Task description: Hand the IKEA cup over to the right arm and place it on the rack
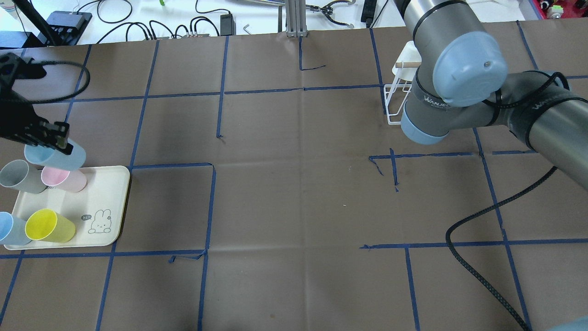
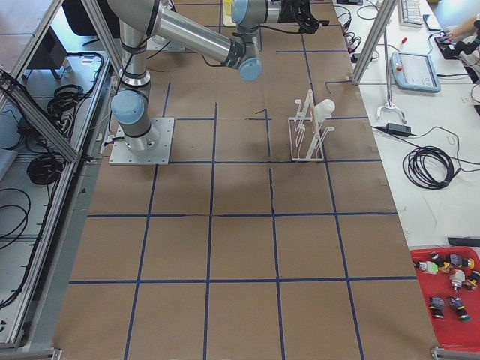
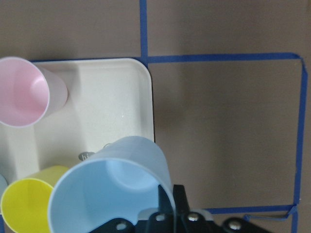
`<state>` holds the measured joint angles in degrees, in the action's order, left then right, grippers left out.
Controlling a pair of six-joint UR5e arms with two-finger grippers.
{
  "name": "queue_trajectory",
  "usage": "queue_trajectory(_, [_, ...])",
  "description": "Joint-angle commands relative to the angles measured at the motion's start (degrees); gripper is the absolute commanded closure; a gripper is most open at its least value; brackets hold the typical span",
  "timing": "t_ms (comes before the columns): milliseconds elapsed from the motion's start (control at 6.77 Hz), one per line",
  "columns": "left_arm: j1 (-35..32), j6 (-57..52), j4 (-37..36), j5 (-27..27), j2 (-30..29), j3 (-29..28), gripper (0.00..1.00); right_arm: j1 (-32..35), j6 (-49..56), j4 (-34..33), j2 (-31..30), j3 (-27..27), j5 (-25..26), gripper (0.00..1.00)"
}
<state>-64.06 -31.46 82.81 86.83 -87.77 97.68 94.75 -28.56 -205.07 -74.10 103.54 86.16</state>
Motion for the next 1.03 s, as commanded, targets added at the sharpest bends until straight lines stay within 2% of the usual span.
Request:
queue_trajectory(0, [-3.2,-0.6,6.9,-8.5,-6.0,-15.5,1.00,3.4,-13.7,0.7,-0.7,0.9,0.1,0.00])
queue_trajectory(148, [-3.8,-1.1,5.9,-16.5,-7.6,-17.2,1.00,4.6,-22.5,0.9,-1.5,3.1,0.2,0.00])
queue_trajectory(295, [-3.9,-1.9,-2.6,-28.2,-9.6,-16.4,1.00,5.0,-32.2,2.9,-4.0,7.2,0.7,0.00])
queue_trajectory(443, [-5.4,-1.9,-11.0,-34.1,-12.6,-15.6,1.00,5.2,-43.4,8.1,-8.2,11.4,0.4,0.00])
queue_trajectory(738, [-12.1,-1.5,-29.3,-40.0,-17.4,-12.6,1.00,5.8,-60.6,8.7,-11.0,17.9,-2.8,0.00])
queue_trajectory(886, [-15.3,-0.7,-38.9,-41.4,-19.4,-10.4,1.00,6.0,-65.3,8.9,-10.8,19.2,-7.8,0.00])
